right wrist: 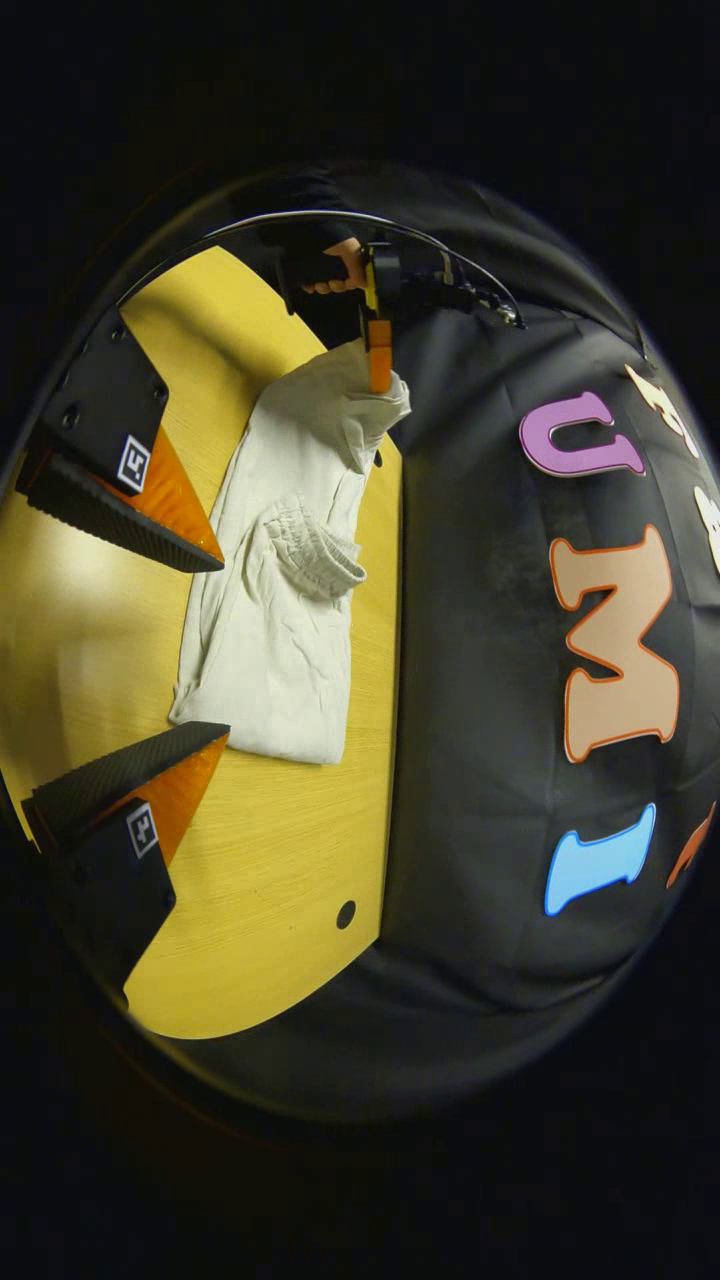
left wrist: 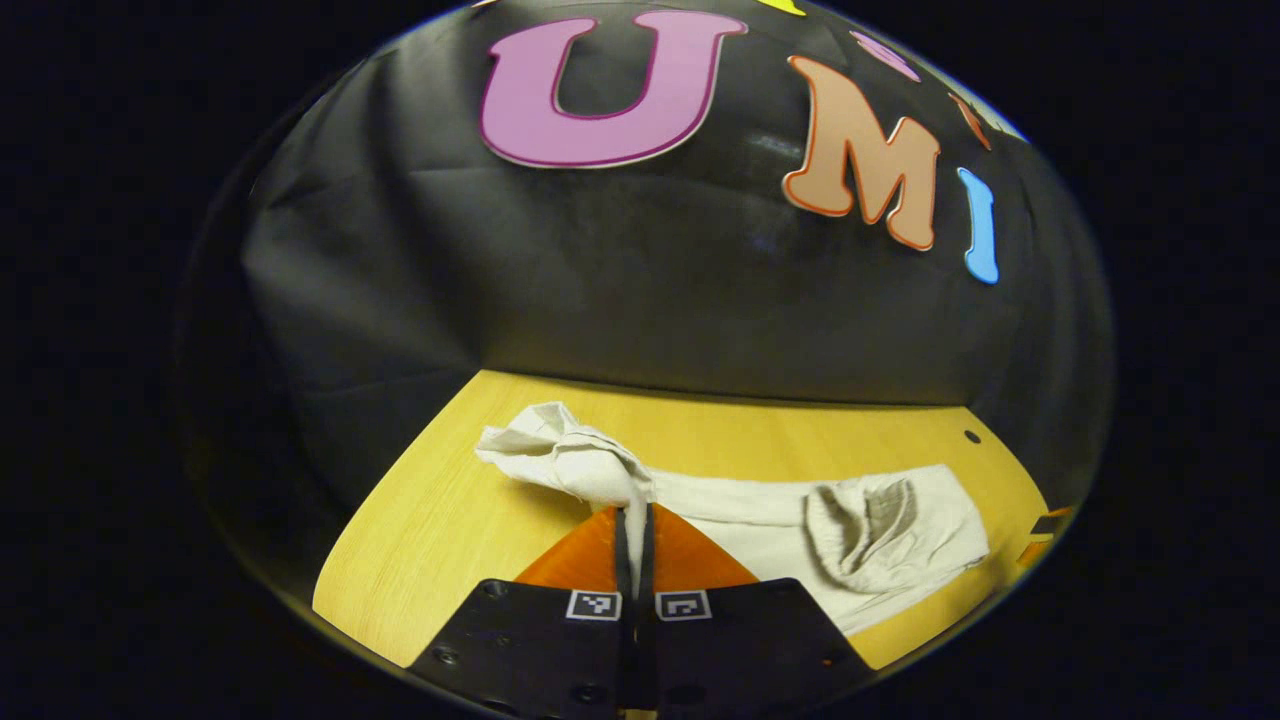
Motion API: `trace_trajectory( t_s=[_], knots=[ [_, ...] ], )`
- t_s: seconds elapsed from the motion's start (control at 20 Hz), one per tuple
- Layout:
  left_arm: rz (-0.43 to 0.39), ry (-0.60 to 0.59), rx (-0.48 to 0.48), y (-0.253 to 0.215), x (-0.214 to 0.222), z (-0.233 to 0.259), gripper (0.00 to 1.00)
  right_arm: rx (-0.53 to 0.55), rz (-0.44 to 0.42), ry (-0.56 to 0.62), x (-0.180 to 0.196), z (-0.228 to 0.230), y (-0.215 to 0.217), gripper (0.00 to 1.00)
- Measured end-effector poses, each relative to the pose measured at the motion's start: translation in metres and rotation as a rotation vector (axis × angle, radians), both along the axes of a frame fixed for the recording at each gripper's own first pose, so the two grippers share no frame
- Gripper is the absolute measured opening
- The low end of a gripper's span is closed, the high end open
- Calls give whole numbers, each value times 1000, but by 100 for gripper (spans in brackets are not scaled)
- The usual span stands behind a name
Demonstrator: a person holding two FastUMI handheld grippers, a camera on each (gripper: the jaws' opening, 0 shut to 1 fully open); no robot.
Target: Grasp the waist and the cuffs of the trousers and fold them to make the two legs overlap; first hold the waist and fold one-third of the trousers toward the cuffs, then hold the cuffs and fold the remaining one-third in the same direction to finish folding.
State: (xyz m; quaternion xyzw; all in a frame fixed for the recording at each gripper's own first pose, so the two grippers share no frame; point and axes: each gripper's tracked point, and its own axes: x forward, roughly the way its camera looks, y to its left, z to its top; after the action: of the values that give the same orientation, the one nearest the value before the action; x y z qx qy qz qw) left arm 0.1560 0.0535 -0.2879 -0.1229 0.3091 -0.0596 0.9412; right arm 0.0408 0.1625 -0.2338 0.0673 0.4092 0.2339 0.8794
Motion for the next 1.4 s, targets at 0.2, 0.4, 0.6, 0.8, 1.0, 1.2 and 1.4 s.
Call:
trace_trajectory(
  t_s=[0.2,0.4,0.6,0.8,1.0,1.2,1.4],
  knots=[
    [-36,-72,-37,-51,15,48,0,17,-12,12,-2,-5,-26,96],
    [-82,-128,-50,-102,24,79,0,24,-21,-1,0,-3,-54,97],
    [-148,-144,-64,-158,25,94,0,27,-47,-8,3,-3,-86,96],
    [-223,-148,-75,-215,21,101,0,17,-72,-7,0,-6,-115,96],
    [-292,-117,-69,-272,11,88,0,12,-91,-2,-4,-8,-136,96],
    [-372,-64,-39,-319,-12,50,0,3,-95,4,-7,-14,-152,97],
    [-435,21,-4,-346,-42,5,0,7,-90,11,-7,-19,-159,96]
  ],
)
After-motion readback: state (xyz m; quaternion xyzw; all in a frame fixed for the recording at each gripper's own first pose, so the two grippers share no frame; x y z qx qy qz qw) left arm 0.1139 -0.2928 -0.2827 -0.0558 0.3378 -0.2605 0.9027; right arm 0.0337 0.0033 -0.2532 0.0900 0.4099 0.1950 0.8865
